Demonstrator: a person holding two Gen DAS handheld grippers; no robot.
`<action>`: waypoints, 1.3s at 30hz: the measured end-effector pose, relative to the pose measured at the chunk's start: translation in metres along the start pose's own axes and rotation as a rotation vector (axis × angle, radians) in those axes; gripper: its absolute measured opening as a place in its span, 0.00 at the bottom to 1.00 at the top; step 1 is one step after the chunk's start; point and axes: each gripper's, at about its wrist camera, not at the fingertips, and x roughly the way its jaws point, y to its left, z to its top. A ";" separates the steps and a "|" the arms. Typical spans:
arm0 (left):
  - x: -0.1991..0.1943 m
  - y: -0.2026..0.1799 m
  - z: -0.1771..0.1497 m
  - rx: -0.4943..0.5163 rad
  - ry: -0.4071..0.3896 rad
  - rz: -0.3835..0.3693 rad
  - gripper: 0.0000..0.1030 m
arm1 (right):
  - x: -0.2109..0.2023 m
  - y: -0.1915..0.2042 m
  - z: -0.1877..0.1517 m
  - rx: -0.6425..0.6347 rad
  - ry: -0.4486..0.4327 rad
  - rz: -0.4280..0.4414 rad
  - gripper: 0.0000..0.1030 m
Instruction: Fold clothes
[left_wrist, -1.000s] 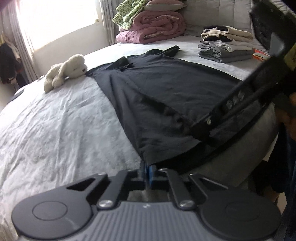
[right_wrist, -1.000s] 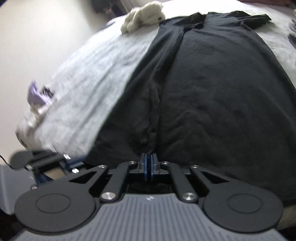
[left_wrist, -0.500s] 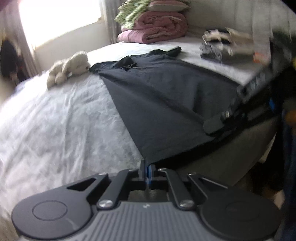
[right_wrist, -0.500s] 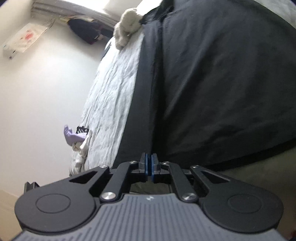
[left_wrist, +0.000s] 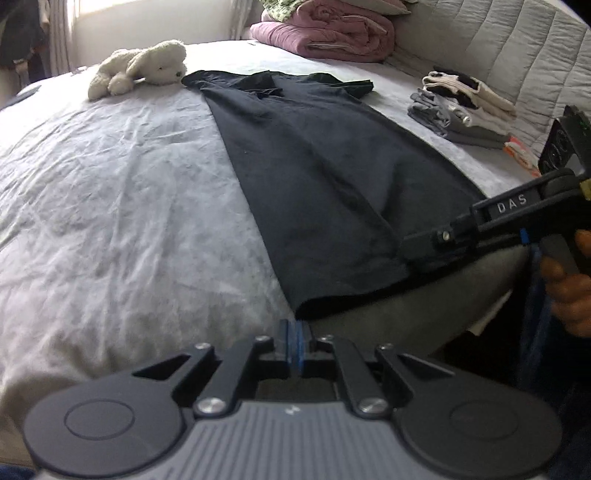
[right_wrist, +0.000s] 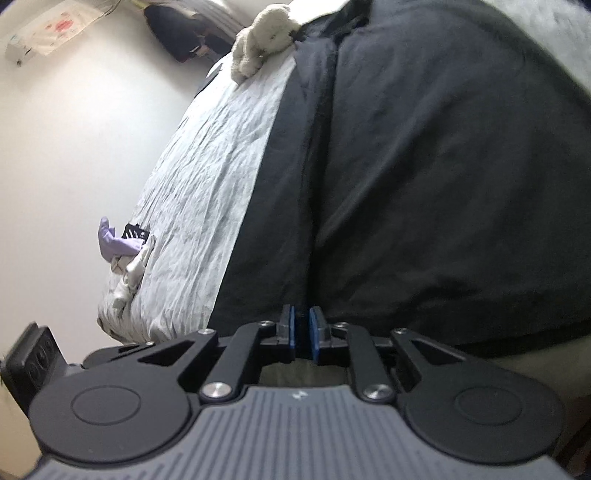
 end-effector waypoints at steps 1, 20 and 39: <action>-0.006 0.004 0.003 -0.012 -0.011 -0.013 0.03 | -0.004 0.002 0.003 -0.020 -0.012 -0.008 0.15; 0.104 0.020 0.122 0.077 -0.048 -0.033 0.05 | 0.070 0.035 0.077 -0.446 0.007 -0.137 0.12; 0.121 0.025 0.115 0.156 -0.015 -0.084 0.08 | 0.095 0.002 0.128 -0.333 0.001 -0.144 0.00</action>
